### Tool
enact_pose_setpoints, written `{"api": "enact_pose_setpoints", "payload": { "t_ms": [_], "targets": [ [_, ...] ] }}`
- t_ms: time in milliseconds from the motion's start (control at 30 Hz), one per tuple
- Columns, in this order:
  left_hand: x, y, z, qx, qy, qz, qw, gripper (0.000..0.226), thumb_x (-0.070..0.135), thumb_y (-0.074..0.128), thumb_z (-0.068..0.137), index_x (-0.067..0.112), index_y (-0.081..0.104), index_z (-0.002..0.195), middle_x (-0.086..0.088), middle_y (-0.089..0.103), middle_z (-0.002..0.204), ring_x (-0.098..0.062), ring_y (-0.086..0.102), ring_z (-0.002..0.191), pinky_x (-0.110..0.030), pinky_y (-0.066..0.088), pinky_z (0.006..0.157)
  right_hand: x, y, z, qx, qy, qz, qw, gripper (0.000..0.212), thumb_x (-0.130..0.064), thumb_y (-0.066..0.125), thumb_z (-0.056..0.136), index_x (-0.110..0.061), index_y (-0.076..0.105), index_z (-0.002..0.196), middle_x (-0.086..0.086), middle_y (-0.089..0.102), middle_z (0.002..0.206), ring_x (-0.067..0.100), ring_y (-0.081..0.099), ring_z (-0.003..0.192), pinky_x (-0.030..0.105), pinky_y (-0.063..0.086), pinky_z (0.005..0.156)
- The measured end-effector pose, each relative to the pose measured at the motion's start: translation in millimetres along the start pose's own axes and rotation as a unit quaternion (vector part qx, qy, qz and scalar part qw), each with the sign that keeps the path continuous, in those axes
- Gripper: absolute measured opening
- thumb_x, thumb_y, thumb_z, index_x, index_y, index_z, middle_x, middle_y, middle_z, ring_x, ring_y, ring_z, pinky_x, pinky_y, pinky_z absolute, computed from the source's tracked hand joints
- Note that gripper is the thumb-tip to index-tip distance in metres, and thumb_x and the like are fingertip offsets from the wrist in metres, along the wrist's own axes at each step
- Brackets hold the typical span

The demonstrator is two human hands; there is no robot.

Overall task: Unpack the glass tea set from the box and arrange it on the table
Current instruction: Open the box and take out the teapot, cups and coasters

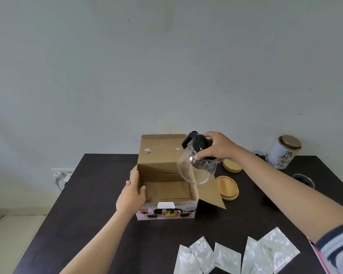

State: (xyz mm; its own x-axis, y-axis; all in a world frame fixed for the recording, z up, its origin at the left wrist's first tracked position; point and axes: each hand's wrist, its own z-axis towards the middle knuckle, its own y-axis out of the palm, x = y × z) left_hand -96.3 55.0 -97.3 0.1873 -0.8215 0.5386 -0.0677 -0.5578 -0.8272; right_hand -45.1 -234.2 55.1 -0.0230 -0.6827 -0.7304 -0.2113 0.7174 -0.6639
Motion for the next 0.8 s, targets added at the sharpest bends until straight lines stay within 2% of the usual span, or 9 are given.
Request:
{"api": "enact_pose_setpoints", "payload": {
  "t_ms": [67, 133, 233, 400, 600, 667, 733, 800],
  "targets": [
    [1.0, -0.2, 5.9, -0.003, -0.027, -0.003, 1.0, 0.092, 0.006, 0.042, 0.083, 0.051, -0.011, 0.143, -0.018, 0.05, 0.135, -0.032, 0.062, 0.092, -0.032, 0.049, 0.058, 7.7, -2.1, -1.7, 0.006, 0.019, -0.004, 1.0, 0.064, -0.027, 0.085, 0.063, -0.026, 0.048, 0.115, -0.007, 0.055, 0.102, 0.017, 0.058, 0.092, 0.037, 0.059, 0.062],
    [1.9, -0.7, 9.6, -0.01, -0.06, 0.004, 0.998, 0.098, -0.002, 0.04, 0.075, 0.047, -0.008, 0.146, -0.018, 0.048, 0.138, -0.031, 0.062, 0.086, -0.028, 0.043, 0.049, 13.9, -2.9, -1.5, 0.012, 0.035, -0.008, 0.999, 0.066, -0.028, 0.086, 0.061, -0.023, 0.05, 0.116, -0.003, 0.057, 0.106, 0.02, 0.06, 0.094, 0.042, 0.06, 0.068],
    [-0.7, -0.2, 16.6, -0.005, -0.085, 0.015, 0.996, 0.094, -0.001, 0.04, 0.078, 0.04, -0.005, 0.149, -0.016, 0.041, 0.145, -0.03, 0.063, 0.089, -0.028, 0.043, 0.049, 20.5, -1.7, 2.8, 0.014, 0.06, -0.009, 0.998, 0.065, -0.029, 0.086, 0.059, -0.022, 0.053, 0.115, -0.002, 0.059, 0.106, 0.02, 0.061, 0.091, 0.045, 0.061, 0.069],
    [-20.1, -11.2, 27.4, 0.011, -0.116, 0.002, 0.993, 0.093, 0.001, 0.042, 0.077, 0.038, -0.002, 0.151, -0.02, 0.054, 0.13, -0.033, 0.063, 0.09, -0.029, 0.043, 0.049, 29.6, 6.6, 20.4, 0.025, 0.097, 0.02, 0.995, 0.073, -0.032, 0.085, 0.06, -0.022, 0.049, 0.123, 0.0, 0.058, 0.108, 0.022, 0.06, 0.094, 0.037, 0.058, 0.062],
    [-35.9, -27.4, 41.5, 0.018, -0.128, -0.001, 0.992, 0.093, -0.002, 0.043, 0.077, 0.037, 0.004, 0.151, -0.02, 0.057, 0.129, -0.024, 0.057, 0.069, -0.027, 0.039, 0.046, 42.7, 24.7, 52.9, 0.038, 0.117, -0.017, 0.992, 0.075, -0.036, 0.083, 0.06, -0.021, 0.045, 0.123, 0.001, 0.054, 0.111, 0.022, 0.056, 0.096, 0.028, 0.051, 0.051],
    [-38.0, -27.0, 42.9, 0.018, -0.13, 0.001, 0.991, 0.094, -0.002, 0.044, 0.076, 0.037, 0.004, 0.151, -0.019, 0.057, 0.129, -0.025, 0.059, 0.07, -0.026, 0.038, 0.045, 51.4, 32.4, 63.7, 0.042, 0.126, -0.028, 0.991, 0.08, -0.039, 0.083, 0.055, -0.019, 0.045, 0.123, 0.003, 0.055, 0.112, 0.023, 0.056, 0.095, 0.026, 0.048, 0.049],
    [-41.1, -25.4, 42.9, 0.016, -0.128, 0.011, 0.992, 0.095, -0.001, 0.044, 0.075, 0.037, 0.003, 0.151, -0.017, 0.057, 0.13, -0.028, 0.063, 0.08, -0.026, 0.039, 0.047, 59.5, 40.1, 73.3, 0.045, 0.136, -0.048, 0.989, 0.088, -0.041, 0.083, 0.052, -0.017, 0.043, 0.127, 0.005, 0.053, 0.115, 0.024, 0.055, 0.097, 0.026, 0.049, 0.052],
    [-45.7, -25.6, 41.5, 0.019, -0.13, 0.018, 0.991, 0.095, 0.0, 0.044, 0.075, 0.038, 0.003, 0.151, -0.017, 0.056, 0.13, -0.03, 0.063, 0.087, -0.028, 0.041, 0.051, 66.9, 47.6, 81.9, 0.049, 0.151, -0.075, 0.984, 0.095, -0.043, 0.082, 0.051, -0.017, 0.04, 0.132, 0.008, 0.046, 0.121, 0.027, 0.053, 0.101, 0.032, 0.054, 0.064]
  ]
}}
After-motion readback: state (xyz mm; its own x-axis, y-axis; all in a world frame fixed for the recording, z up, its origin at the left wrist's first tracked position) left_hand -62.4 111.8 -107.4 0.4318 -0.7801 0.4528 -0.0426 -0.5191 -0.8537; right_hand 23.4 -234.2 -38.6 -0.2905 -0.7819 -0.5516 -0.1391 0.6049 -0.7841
